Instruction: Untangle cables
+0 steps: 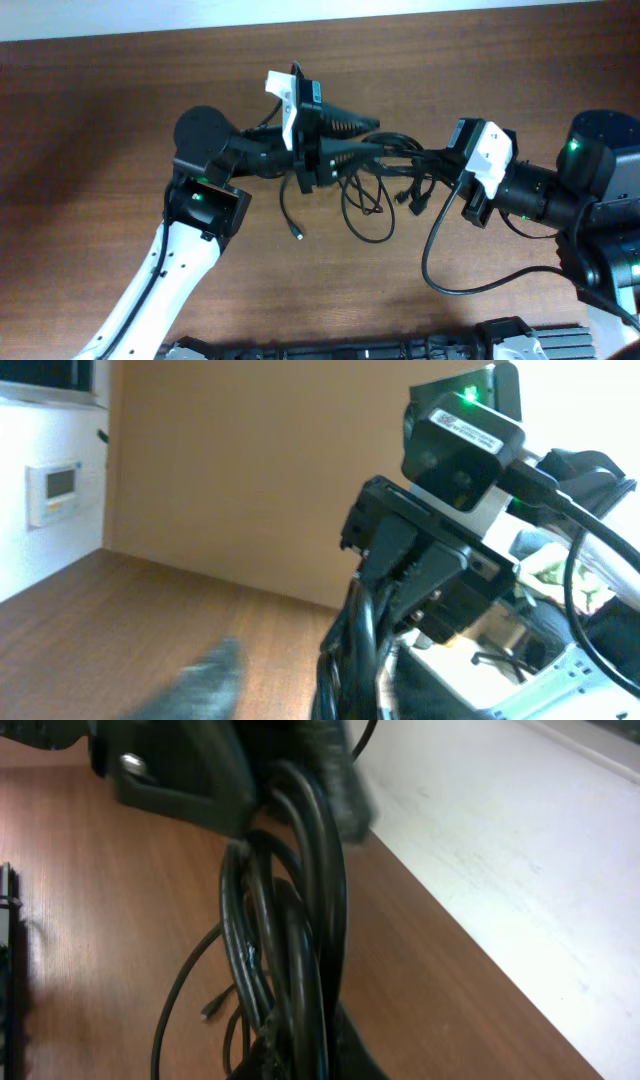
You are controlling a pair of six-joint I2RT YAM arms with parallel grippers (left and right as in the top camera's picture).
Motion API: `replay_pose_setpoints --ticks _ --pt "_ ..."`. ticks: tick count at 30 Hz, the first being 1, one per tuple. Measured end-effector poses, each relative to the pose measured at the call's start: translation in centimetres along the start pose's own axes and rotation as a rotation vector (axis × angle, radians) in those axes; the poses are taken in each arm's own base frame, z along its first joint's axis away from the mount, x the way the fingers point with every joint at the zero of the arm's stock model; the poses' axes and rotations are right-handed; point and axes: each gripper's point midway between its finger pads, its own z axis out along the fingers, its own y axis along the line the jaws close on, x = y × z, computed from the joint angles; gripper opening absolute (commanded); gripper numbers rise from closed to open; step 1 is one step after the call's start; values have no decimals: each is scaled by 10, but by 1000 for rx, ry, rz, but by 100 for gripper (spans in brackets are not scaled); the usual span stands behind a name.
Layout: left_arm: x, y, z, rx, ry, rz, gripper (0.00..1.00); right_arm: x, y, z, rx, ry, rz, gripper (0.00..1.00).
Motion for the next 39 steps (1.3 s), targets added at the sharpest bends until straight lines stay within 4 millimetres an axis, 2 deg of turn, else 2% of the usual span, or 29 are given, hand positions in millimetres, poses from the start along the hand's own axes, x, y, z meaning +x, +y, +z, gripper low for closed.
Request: replay_pose_setpoints --ticks 3,6,11,14,16,17,19,26,31,33,34,35,37,38,39 --pt "-1 2 0 -11 -6 -1 62 0 0 0 0 0 -2 4" --pt "-1 2 0 -12 -7 -1 49 0 0 0 0 0 -6 4" --pt "2 -4 0 23 10 -4 44 -1 -1 0 2 -3 -15 4" --pt "5 -12 0 68 33 -7 31 -4 -3 0 11 -16 -31 4" --pt "8 -16 -1 93 47 -13 19 -7 -5 0 18 -26 -45 4" --pt "10 -17 -1 99 54 -18 9 -9 -6 0 21 -31 -51 4" --pt "12 -17 -2 102 64 -39 1 -11 -6 0 19 -40 -58 4" --pt "13 -15 -3 97 66 -41 0 -11 -6 0 20 -40 -59 4" --pt "13 -15 -3 99 67 -40 23 -11 -6 0 19 -41 -58 4" --pt "13 -16 -3 105 67 -37 27 -11 -6 0 19 -43 -61 4" --pt "12 -18 -3 111 67 -34 36 -12 -6 0 20 -43 -60 4" --pt "11 -19 -3 116 65 -30 53 -12 -6 0 21 -43 -62 4" --pt "7 -22 -3 125 55 -22 69 -10 -9 0 34 -35 -62 4" --pt "5 -23 -3 131 50 -21 92 -9 -10 0 42 -30 -61 4" --pt "3 -24 -3 132 47 -22 100 -9 -11 0 48 -25 -61 4"
